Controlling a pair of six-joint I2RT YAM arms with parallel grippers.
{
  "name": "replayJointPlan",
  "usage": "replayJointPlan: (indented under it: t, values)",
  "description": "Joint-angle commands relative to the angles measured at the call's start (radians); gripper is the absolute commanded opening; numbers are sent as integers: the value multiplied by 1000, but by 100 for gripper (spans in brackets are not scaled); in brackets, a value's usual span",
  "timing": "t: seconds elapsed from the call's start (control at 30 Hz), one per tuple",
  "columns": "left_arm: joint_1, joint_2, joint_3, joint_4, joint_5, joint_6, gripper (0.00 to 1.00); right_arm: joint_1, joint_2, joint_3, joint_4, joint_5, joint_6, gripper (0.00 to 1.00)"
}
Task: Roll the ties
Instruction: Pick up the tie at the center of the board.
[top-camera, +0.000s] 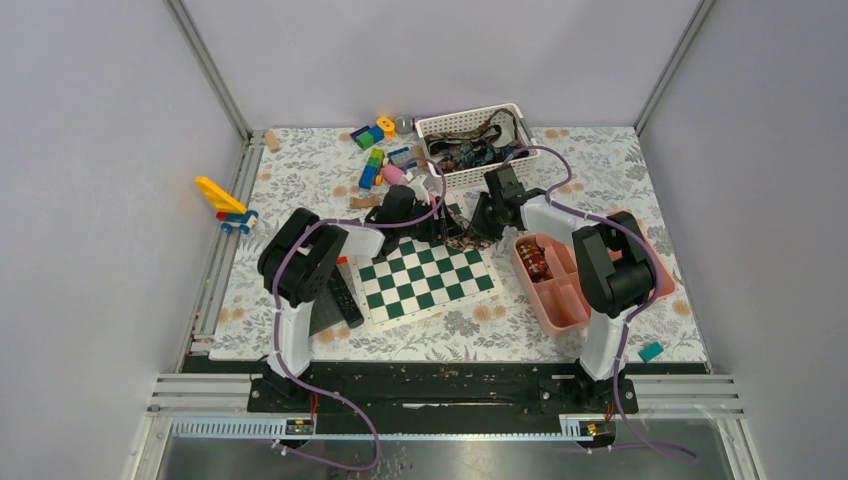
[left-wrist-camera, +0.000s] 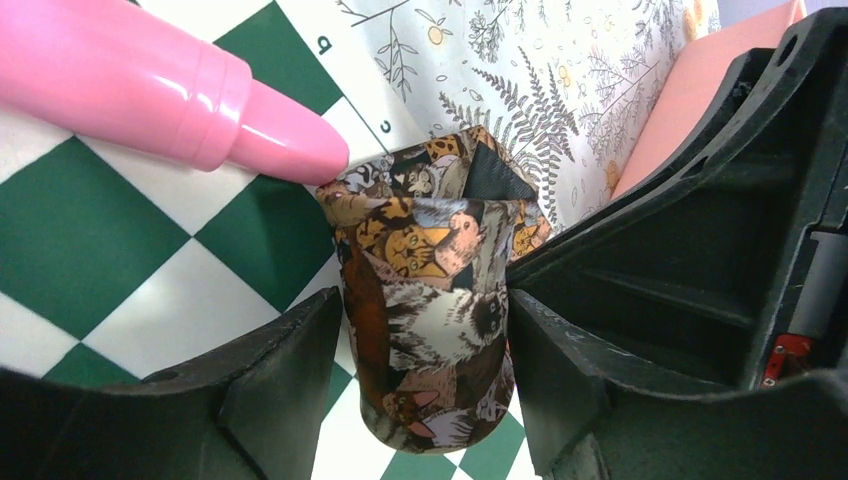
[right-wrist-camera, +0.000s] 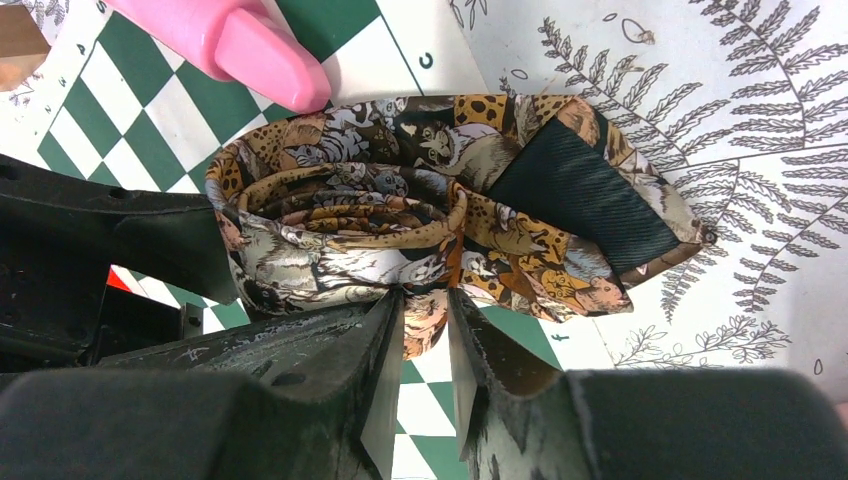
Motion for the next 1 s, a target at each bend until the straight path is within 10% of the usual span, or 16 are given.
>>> replayJointPlan:
  t: [0.0,0.53,0.97]
  values:
    - [-6,17,54,39,36,12,62,-9,-14,-13,-38,33,-11,29]
    - [-13,12,26,23,49,29,43,-13,-40,-16,-6,20,-10,35]
    - [-15,-82,85,-118,-12,60,41,-94,-480,-18,-136,85,-65,51]
